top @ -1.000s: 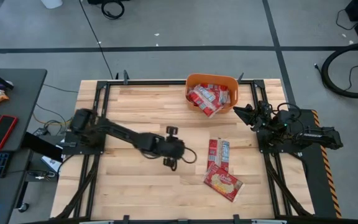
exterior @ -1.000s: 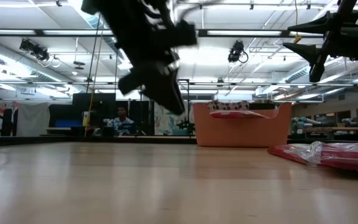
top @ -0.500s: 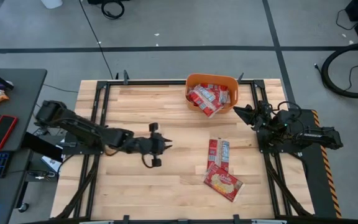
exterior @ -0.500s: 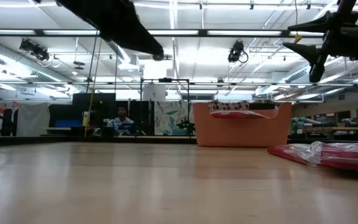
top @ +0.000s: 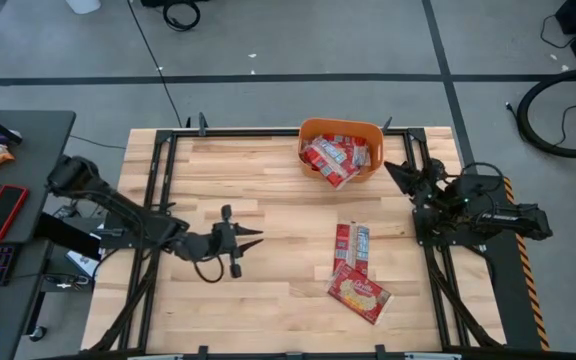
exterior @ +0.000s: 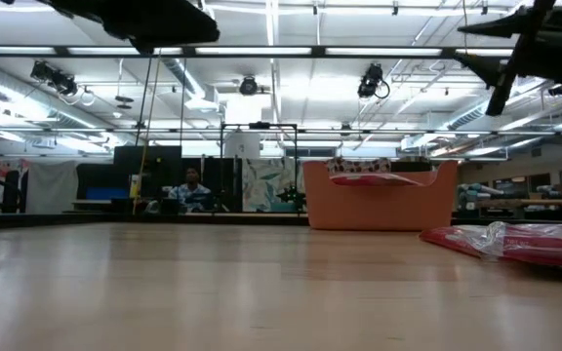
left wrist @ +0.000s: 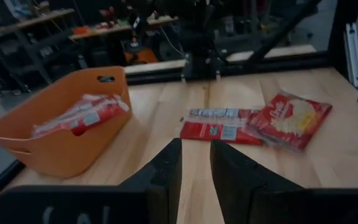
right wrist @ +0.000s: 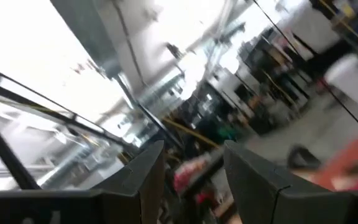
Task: Sort popcorn bags into baskets
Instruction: Put the red popcorn bag into the orange bin
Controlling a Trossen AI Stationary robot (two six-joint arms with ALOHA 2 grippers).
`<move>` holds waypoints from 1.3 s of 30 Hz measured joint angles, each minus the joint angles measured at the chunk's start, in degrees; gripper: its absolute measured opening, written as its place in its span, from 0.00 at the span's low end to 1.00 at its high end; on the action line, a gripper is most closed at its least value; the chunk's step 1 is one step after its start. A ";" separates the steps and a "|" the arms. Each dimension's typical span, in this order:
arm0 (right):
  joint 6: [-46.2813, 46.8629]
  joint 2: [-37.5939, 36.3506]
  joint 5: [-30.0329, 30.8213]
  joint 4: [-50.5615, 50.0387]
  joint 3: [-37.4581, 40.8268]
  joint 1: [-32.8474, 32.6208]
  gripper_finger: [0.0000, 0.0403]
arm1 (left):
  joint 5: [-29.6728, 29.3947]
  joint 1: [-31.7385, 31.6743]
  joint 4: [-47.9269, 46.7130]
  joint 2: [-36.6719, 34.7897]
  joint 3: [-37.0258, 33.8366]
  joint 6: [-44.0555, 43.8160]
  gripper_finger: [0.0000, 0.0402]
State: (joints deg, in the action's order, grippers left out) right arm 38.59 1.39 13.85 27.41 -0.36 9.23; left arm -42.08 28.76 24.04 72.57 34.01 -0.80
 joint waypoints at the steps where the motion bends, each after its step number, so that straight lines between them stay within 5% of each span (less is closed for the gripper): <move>1: -0.97 0.63 -0.35 1.86 0.01 0.00 0.42 | -1.37 0.88 0.03 -0.19 -0.01 0.01 0.22; 8: -2.80 12.41 -3.49 2.11 -6.33 -0.01 0.42 | -10.24 6.11 2.21 -0.30 -0.05 4.43 0.22; 14: -8.15 30.04 -6.08 -0.37 -12.97 0.06 0.42 | -10.06 7.01 3.87 -0.30 -0.35 6.42 0.22; 25: -24.64 51.95 -12.19 -7.65 -24.97 0.39 0.42 | 3.84 -3.50 30.80 -3.77 -13.65 13.50 0.03; 32: -31.24 59.68 -1.68 -29.48 -36.08 1.52 0.42 | 2.99 -6.74 27.43 -14.14 -19.27 12.19 0.02; 39: -29.77 71.14 -0.77 -45.67 -45.32 -1.57 0.42 | 0.40 -6.80 14.19 -23.23 -19.86 5.81 0.02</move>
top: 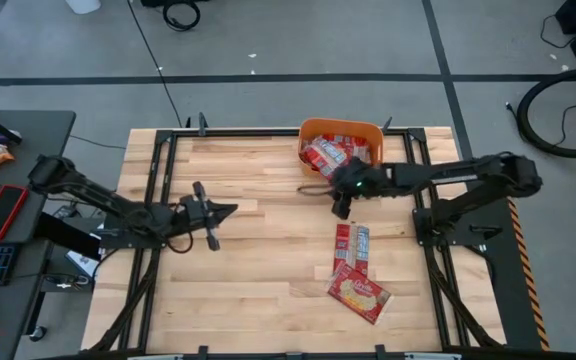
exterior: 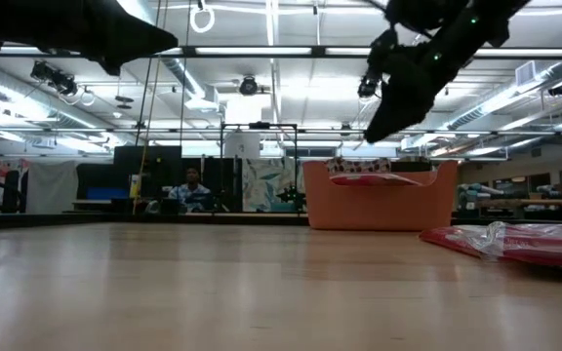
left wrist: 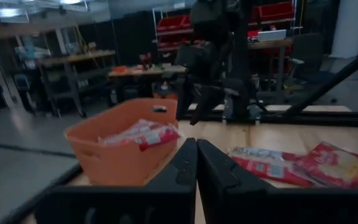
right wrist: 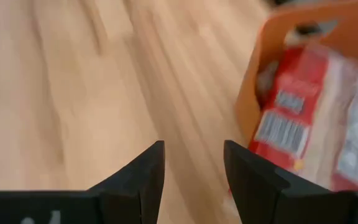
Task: Sort popcorn bags into baskets
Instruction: Put the red popcorn bag into the orange bin
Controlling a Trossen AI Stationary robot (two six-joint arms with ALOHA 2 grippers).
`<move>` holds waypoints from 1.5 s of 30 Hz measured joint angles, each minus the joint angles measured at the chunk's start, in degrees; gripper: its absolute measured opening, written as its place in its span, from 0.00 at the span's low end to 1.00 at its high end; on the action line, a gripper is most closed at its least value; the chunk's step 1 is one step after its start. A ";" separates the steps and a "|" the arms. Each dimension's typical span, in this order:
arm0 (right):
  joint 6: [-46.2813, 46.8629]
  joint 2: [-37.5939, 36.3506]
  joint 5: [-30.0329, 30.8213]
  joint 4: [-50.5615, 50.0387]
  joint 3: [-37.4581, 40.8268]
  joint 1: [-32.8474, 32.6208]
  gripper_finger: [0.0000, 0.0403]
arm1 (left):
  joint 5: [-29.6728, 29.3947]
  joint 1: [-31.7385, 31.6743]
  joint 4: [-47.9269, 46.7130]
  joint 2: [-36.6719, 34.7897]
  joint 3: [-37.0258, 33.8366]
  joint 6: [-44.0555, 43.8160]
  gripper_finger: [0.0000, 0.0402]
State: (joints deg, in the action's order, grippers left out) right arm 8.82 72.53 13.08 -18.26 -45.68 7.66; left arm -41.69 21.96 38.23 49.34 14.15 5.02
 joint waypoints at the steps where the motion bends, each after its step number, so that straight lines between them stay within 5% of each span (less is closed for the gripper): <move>1: 0.14 1.73 1.25 -1.37 -0.81 -0.56 0.42 | -0.09 0.01 -1.85 -1.03 -0.01 -0.88 0.02; 8: 0.26 10.63 9.61 -8.15 -6.56 -2.78 0.42 | -3.15 0.11 -10.77 -5.51 -0.02 -4.33 0.02; 14: 0.17 16.22 13.16 -10.53 -9.56 -1.10 0.42 | -4.16 0.11 -7.07 -5.95 -0.02 1.29 0.02; 24: -1.90 17.91 27.28 -18.14 -10.76 6.22 0.42 | -4.16 0.12 -5.52 -5.90 0.00 2.09 0.02; 30: -1.42 16.12 26.47 -19.90 -12.21 9.62 0.42 | -4.15 0.13 -5.30 -5.88 0.00 2.14 0.02; 34: 0.66 15.26 18.52 -23.31 -13.66 9.53 0.42 | -4.14 0.13 -5.32 -5.88 0.00 2.14 0.02; 41: 4.26 14.36 13.63 -28.68 -14.96 -1.14 0.42 | -4.14 0.11 -5.42 -5.88 0.02 1.66 0.02; 45: 3.90 14.41 1.46 -30.43 -14.96 -9.52 0.42 | -3.80 0.13 -5.74 -5.88 0.04 0.50 0.02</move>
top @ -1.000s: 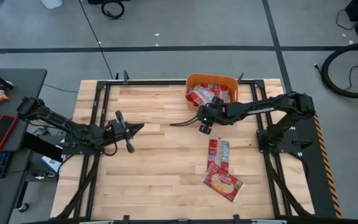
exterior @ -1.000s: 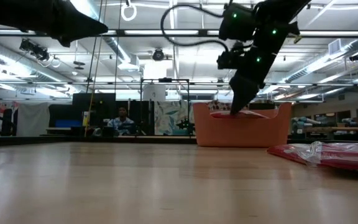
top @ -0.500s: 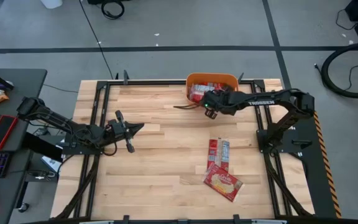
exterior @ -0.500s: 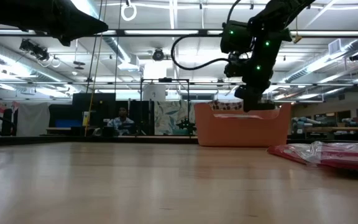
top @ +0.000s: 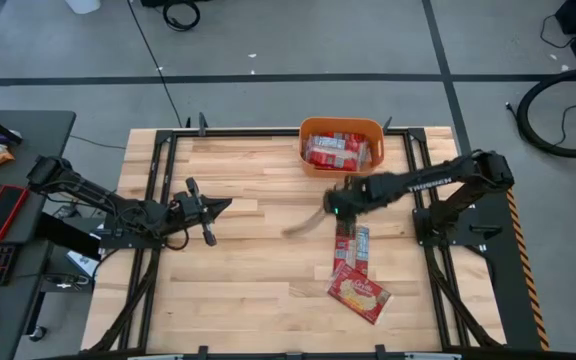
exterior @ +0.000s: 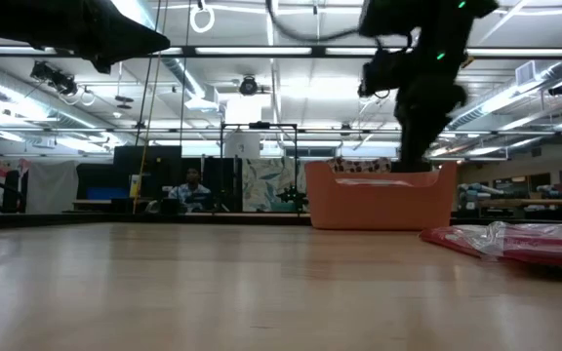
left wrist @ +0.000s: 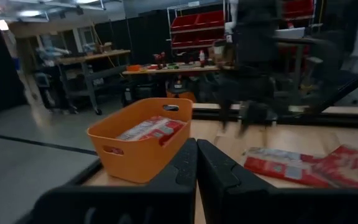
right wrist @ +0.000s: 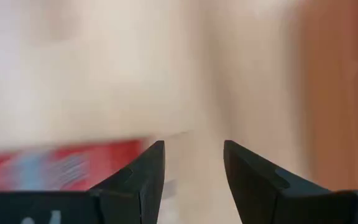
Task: Sort popcorn bags into baskets
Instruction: Put the red popcorn bag into the orange bin
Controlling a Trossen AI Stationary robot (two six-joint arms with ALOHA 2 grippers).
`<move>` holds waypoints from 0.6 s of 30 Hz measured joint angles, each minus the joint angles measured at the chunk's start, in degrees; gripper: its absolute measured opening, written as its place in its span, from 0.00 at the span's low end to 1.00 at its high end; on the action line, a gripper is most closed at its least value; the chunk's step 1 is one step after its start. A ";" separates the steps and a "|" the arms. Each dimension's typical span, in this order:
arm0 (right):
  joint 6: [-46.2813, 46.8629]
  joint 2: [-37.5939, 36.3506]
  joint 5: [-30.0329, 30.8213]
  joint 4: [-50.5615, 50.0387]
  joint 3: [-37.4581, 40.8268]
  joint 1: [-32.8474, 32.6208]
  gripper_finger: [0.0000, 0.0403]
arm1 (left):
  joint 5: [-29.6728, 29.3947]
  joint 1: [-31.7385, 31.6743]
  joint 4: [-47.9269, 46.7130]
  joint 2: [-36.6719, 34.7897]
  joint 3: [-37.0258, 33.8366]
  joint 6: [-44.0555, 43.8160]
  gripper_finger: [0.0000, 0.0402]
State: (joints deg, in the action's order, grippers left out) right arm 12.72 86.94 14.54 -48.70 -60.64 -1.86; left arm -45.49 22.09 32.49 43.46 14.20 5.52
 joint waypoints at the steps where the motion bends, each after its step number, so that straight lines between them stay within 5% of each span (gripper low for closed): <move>1: 0.47 0.00 -2.35 -0.23 0.00 -2.24 0.42 | 0.20 0.00 -0.18 0.00 0.00 -0.79 0.02; 10: 16.47 0.04 -5.07 4.42 3.50 -20.72 0.42 | 2.31 0.02 -0.22 0.00 0.00 -5.26 0.02; 18: 28.06 0.04 -2.79 12.58 9.83 -29.54 0.42 | 2.31 0.02 -0.19 0.00 0.00 -5.21 0.02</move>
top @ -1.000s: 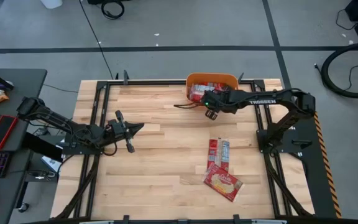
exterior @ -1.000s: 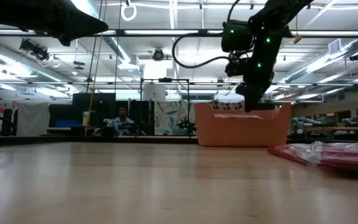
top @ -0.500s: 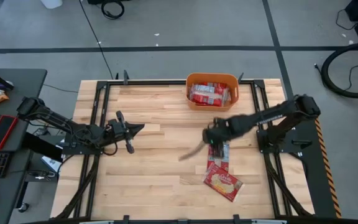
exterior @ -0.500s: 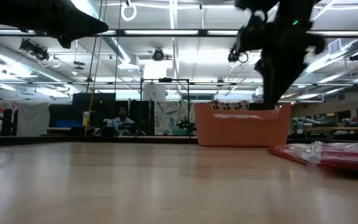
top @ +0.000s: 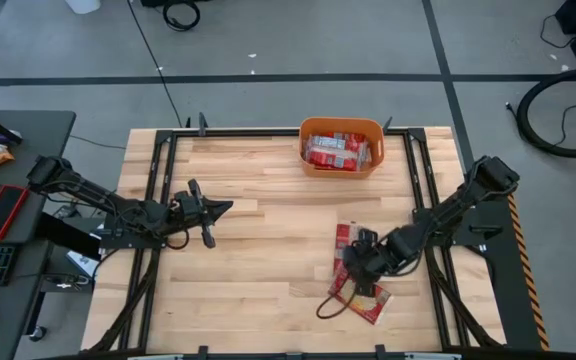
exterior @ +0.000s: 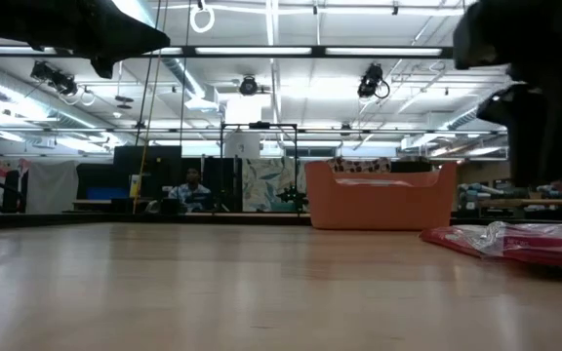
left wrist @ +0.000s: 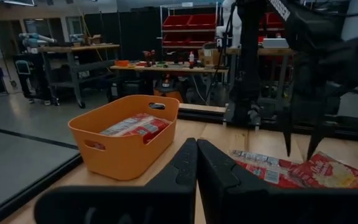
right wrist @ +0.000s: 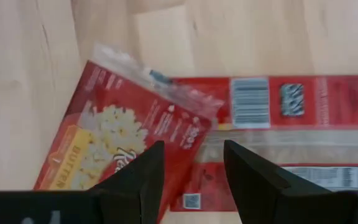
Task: Sort popcorn bags into baskets
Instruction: Put the red popcorn bag into the orange bin
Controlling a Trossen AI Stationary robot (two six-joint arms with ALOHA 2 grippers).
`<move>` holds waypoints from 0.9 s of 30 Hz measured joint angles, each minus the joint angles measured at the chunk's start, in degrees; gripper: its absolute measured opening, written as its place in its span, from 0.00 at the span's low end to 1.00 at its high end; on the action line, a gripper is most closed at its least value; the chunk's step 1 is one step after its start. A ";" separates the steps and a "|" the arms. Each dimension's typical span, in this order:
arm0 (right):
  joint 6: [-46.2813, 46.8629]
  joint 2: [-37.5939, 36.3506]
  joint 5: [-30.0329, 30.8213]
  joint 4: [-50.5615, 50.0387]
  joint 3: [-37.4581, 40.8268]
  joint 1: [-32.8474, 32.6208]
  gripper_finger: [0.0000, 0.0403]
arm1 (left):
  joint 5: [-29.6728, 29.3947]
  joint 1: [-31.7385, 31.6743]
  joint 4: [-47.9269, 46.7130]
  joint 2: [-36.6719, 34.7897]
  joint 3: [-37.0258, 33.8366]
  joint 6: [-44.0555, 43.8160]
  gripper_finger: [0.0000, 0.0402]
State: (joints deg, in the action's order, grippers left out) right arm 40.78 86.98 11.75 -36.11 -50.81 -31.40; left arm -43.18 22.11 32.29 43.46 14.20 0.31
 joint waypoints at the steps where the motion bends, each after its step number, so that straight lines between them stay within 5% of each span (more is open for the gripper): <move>1: 0.48 0.02 0.61 1.06 0.99 -0.53 0.42 | 0.00 0.00 0.00 0.00 0.00 -0.01 0.02; 16: -7.92 -0.22 5.09 7.38 12.46 7.97 0.42 | 0.00 -0.02 0.02 0.00 0.00 0.20 0.02; 27: -21.05 0.22 9.21 1.26 6.30 17.65 0.42 | 0.00 -0.02 0.02 0.00 0.00 0.32 0.02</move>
State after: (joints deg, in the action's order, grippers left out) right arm 19.73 87.20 20.96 -34.86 -44.51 -13.75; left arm -43.18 22.09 32.32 43.46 14.20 0.62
